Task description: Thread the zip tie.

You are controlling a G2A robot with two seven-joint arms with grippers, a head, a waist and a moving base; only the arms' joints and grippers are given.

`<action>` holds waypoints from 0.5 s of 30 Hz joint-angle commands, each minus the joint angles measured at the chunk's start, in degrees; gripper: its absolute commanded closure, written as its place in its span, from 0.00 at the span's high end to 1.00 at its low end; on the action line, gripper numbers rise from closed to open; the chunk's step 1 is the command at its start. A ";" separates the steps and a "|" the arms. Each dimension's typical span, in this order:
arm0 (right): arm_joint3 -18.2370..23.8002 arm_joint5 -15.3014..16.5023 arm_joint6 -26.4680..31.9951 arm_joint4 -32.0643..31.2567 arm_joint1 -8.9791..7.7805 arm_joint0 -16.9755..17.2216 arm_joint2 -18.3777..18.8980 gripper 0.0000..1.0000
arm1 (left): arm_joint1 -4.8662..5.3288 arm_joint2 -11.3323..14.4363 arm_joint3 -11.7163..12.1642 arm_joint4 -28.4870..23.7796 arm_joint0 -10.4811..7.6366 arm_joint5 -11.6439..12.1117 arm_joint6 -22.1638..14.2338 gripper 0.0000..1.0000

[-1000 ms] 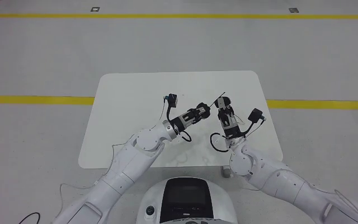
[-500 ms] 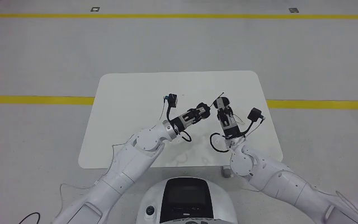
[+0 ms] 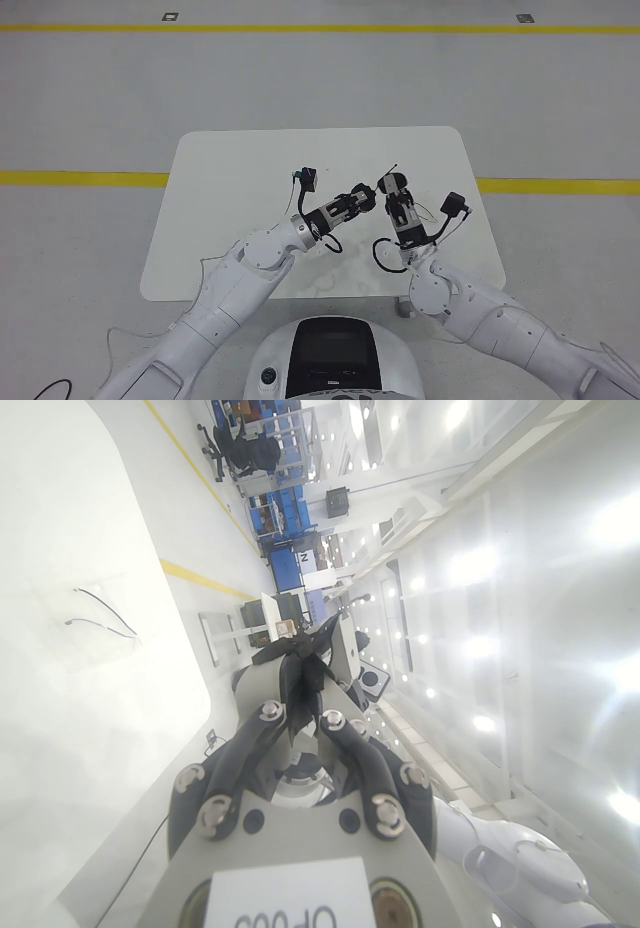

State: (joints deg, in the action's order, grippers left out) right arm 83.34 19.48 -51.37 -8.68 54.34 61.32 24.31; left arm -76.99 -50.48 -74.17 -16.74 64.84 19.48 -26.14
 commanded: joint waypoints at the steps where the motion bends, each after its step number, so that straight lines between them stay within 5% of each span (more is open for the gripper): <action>1: 0.31 0.00 -0.73 -0.56 -0.07 0.07 -0.09 0.00 | 0.00 0.00 0.00 0.00 0.00 0.00 0.00 0.00; 15: 0.61 0.00 -4.65 -2.63 -1.09 -0.96 -2.73 0.00 | 0.03 0.18 -0.65 0.40 0.40 -1.04 0.52 0.00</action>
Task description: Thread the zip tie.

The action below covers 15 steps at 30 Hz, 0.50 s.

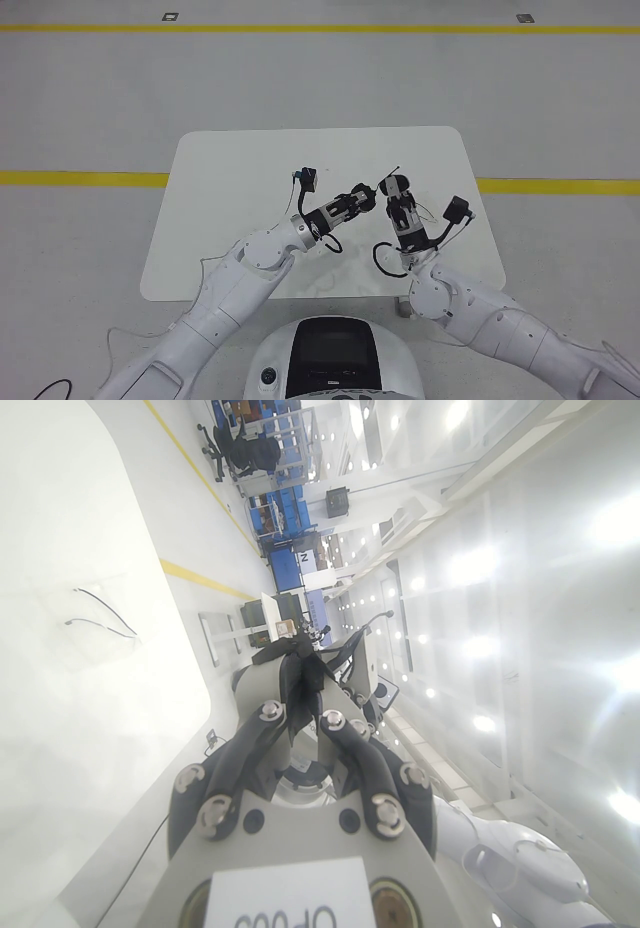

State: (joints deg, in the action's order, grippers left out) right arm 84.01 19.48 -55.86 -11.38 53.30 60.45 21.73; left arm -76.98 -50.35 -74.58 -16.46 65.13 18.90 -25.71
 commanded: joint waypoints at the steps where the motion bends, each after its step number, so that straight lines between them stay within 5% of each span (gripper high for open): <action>1: -0.24 0.00 -0.36 0.15 -0.12 -0.22 -0.39 0.00 | 0.05 0.01 -0.48 0.10 0.19 -0.79 0.08 0.00; 15: -1.24 0.00 1.31 2.55 -0.44 -1.21 -1.81 0.00 | 0.23 -0.30 -1.30 -0.61 0.51 -1.45 -0.28 0.00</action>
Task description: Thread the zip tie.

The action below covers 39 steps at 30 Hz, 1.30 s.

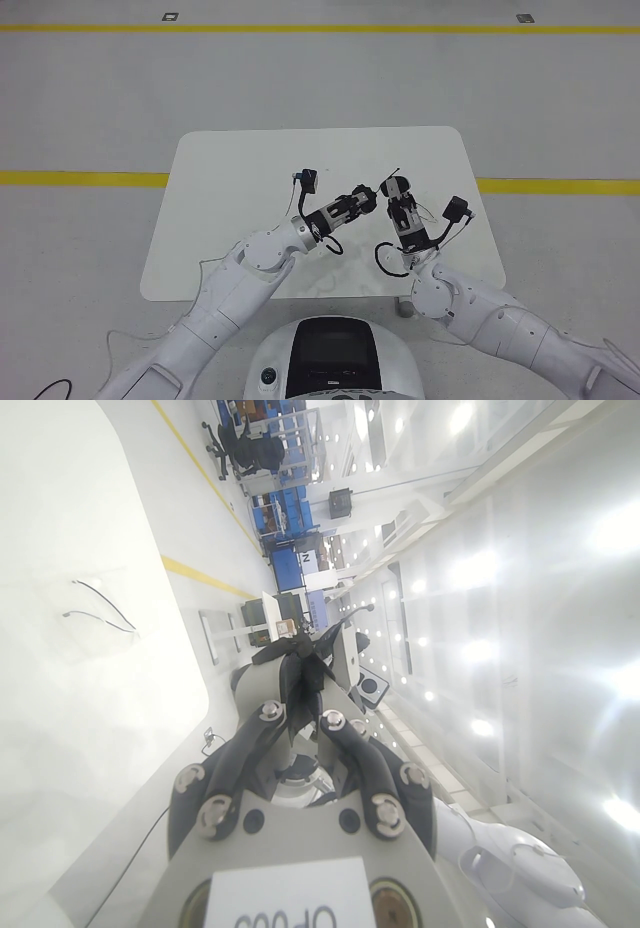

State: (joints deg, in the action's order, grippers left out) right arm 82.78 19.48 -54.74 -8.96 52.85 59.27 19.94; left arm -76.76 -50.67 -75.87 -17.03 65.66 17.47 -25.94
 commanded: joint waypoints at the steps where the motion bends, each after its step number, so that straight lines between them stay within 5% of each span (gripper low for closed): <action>1: 0.00 0.00 0.29 0.18 0.01 -0.06 -0.02 0.00 | 0.01 0.01 0.00 -0.07 -0.03 -0.04 -0.09 0.00; 18: 2.35 0.00 -0.07 0.95 -0.03 0.30 0.15 0.00 | 0.06 0.02 -0.19 -0.72 -0.07 -0.06 -0.37 0.00; 36: 0.46 0.00 1.52 1.04 0.49 0.64 0.62 0.01 | 0.04 0.05 -0.06 -1.47 -0.10 0.47 -0.24 0.00; 38: 0.78 0.00 1.22 -0.09 0.40 0.61 0.47 0.90 | 0.04 0.07 -0.03 -1.51 -0.11 0.48 -0.22 0.00; 39: 0.83 0.00 0.69 -1.21 0.31 0.55 0.30 1.00 | 0.03 0.08 -0.02 -1.53 -0.11 0.51 -0.19 0.00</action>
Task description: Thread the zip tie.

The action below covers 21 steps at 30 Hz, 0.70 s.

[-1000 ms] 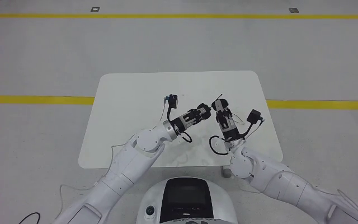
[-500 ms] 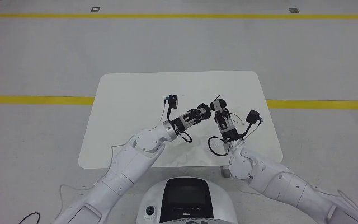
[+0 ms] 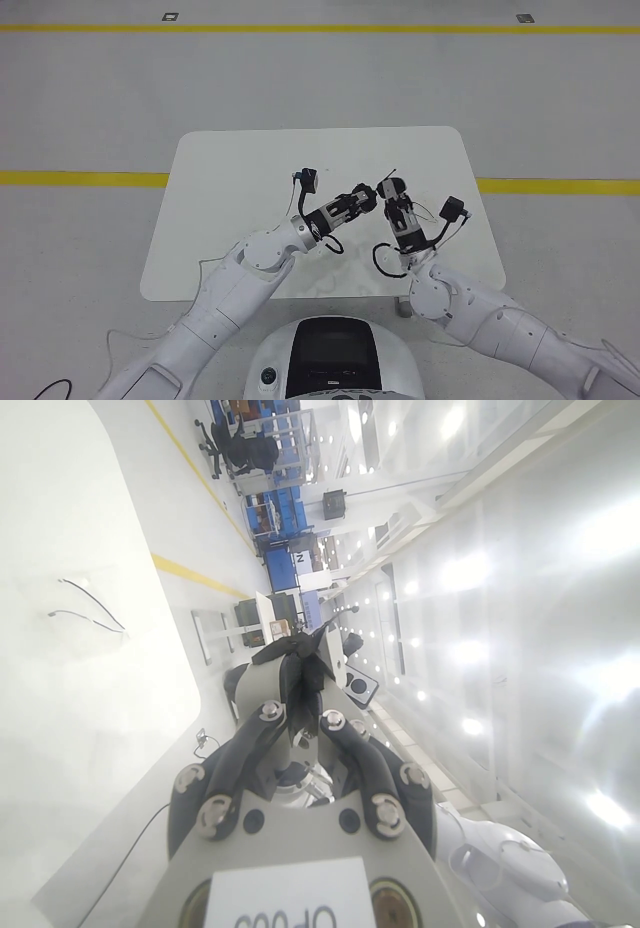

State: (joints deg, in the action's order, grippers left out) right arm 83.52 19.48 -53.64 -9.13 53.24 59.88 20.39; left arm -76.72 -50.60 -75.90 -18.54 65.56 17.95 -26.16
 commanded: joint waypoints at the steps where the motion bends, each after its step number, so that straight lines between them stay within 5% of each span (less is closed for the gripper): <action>1: -0.03 0.00 -1.58 -2.03 -0.23 0.02 -0.44 1.00 | -0.01 -0.01 0.02 -0.06 0.00 0.08 0.14 0.00; 10: -2.01 0.00 -8.73 -7.14 -1.66 -1.07 -3.27 1.00 | -0.06 -0.47 -0.17 -1.62 0.19 0.75 0.90 0.00; 16: -8.99 0.00 -14.11 -13.92 -2.61 -2.16 -5.08 1.00 | -0.19 -1.12 -0.52 -4.62 0.40 1.46 1.53 0.00; 21: -9.53 0.00 -14.37 -13.91 -2.60 -2.15 -5.03 1.00 | -0.21 -1.55 -2.18 -2.95 0.12 1.53 3.27 0.00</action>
State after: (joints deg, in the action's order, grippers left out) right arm 73.94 19.48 -68.04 -23.07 50.64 57.73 15.36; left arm -76.93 -52.18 -78.19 -21.47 65.67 19.50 -22.81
